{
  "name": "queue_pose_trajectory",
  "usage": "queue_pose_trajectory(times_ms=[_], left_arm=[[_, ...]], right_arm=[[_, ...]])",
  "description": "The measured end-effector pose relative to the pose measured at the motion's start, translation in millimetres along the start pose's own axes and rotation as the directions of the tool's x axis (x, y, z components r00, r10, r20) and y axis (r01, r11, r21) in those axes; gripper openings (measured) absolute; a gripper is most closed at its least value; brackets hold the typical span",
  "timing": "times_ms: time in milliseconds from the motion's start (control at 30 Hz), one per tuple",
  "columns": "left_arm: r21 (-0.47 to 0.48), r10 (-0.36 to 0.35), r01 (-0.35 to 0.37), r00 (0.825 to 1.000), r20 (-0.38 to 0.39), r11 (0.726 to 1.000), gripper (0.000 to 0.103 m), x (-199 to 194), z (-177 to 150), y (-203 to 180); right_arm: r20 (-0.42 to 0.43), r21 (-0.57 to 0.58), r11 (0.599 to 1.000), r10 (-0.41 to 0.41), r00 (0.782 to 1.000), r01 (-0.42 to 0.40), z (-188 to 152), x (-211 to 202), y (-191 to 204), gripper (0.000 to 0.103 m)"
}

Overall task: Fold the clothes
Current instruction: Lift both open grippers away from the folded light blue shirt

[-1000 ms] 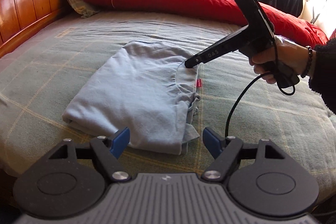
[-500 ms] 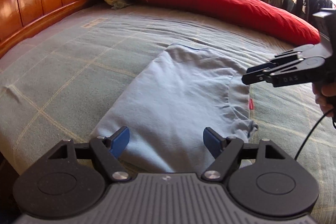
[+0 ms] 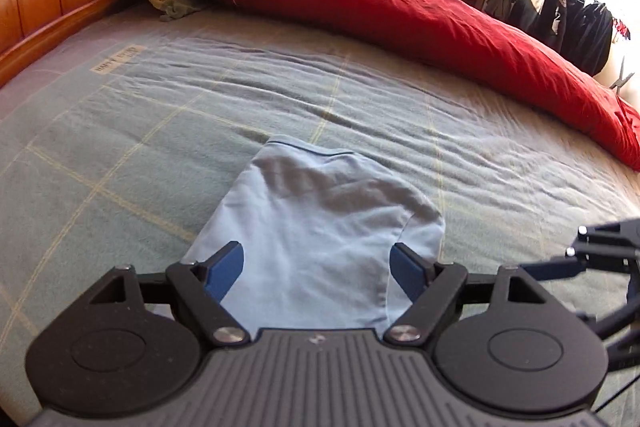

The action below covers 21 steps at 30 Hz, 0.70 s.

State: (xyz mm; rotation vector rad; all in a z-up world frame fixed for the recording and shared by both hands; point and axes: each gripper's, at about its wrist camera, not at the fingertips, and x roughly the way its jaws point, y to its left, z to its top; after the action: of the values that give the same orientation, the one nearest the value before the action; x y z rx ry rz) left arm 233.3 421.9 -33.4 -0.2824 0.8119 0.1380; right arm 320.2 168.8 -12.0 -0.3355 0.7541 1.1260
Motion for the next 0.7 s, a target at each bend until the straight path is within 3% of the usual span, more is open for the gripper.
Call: queue_pose_trajectory(times_ms=[133, 267, 400, 600, 700], left_arm=[[-0.051, -0.073, 0.071, 0.997, -0.038, 0.996, 0.081, 45, 36, -10], [-0.094, -0.106, 0.099, 0.992, -0.072, 0.991, 0.081, 85, 56, -16], [-0.127, -0.061, 0.046, 0.991, -0.118, 0.991, 0.08, 118, 61, -12], [-0.192, -0.04, 0.022, 0.995, -0.092, 0.981, 0.08, 125, 67, -3], [-0.188, -0.072, 0.054, 0.993, -0.091, 0.981, 0.08, 108, 64, -11]], right_arm=[[0.01, 0.011, 1.0, 0.015, 1.0, -0.015, -5, -11, 7, 0.055], [0.002, 0.011, 1.0, 0.015, 1.0, -0.015, -12, -14, 7, 0.056], [0.001, 0.028, 0.999, 0.021, 1.0, -0.021, -18, -17, 2, 0.056], [0.028, 0.077, 0.996, 0.04, 0.999, -0.042, -22, -24, -8, 0.057], [0.039, 0.083, 0.995, 0.044, 0.998, -0.048, -23, -24, -9, 0.058]])
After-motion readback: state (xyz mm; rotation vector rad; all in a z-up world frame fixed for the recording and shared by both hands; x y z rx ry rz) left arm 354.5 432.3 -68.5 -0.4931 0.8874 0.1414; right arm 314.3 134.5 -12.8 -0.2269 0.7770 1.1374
